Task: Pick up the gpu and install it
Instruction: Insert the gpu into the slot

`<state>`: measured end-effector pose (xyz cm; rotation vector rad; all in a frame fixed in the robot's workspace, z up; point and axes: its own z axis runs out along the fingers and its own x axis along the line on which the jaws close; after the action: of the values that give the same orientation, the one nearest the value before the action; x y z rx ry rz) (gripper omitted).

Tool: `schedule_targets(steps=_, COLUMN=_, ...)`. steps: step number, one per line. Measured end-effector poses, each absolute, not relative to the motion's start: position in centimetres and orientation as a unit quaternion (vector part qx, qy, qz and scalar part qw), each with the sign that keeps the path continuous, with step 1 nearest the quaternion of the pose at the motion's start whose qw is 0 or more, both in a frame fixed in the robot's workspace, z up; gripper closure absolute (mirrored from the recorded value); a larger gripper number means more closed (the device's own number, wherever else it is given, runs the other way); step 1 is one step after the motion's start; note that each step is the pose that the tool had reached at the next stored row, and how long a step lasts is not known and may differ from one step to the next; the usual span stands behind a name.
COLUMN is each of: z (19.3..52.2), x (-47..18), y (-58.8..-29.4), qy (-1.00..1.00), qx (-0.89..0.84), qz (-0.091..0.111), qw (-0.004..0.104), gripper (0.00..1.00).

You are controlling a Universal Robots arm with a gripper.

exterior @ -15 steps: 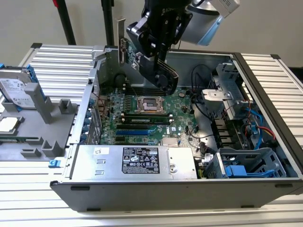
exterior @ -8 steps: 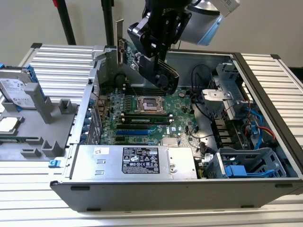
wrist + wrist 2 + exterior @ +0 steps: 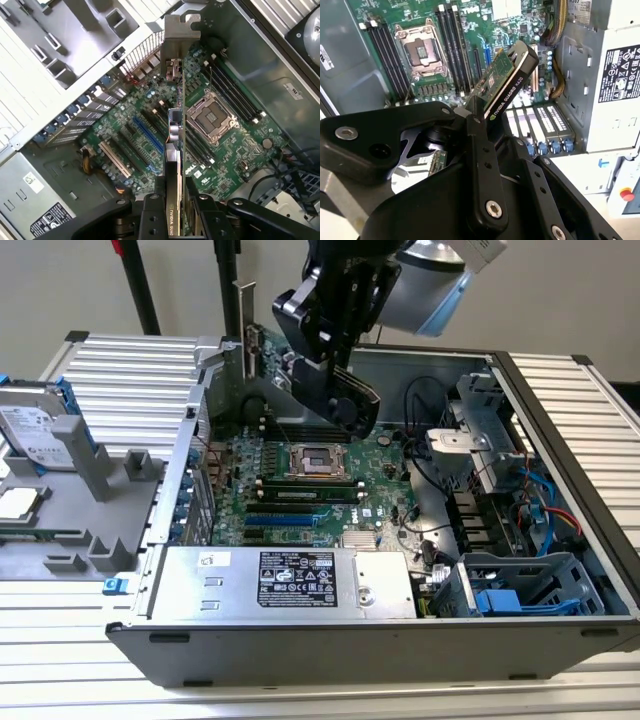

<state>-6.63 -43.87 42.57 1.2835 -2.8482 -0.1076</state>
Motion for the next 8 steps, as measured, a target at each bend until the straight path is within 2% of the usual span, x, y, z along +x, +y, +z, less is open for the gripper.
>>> schedule_targets(steps=8, z=42.58, x=-6.63, y=-43.87, qy=-0.899, qx=0.437, qz=-0.034, qw=0.009, gripper=1.00)
